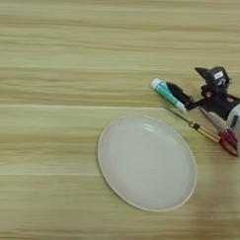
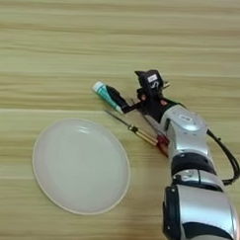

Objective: Move the objects on the table

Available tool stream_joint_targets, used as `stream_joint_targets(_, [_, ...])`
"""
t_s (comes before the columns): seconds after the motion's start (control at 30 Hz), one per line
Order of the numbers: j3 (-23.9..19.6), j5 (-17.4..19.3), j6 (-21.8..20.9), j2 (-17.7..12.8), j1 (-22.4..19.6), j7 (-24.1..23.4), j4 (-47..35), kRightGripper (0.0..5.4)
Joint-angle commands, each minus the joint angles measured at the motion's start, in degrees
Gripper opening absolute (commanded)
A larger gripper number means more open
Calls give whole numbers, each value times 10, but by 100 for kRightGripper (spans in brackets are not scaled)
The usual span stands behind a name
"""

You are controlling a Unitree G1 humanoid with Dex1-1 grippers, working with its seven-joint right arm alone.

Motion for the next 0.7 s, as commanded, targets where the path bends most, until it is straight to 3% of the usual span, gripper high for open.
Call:
stream_joint_targets(0.03, [9, -4, 9, -22, -26, -2, -44, 536])
stream_joint_targets(0.7, [26, -19, 124, -22, -27, -23, -54, 536])
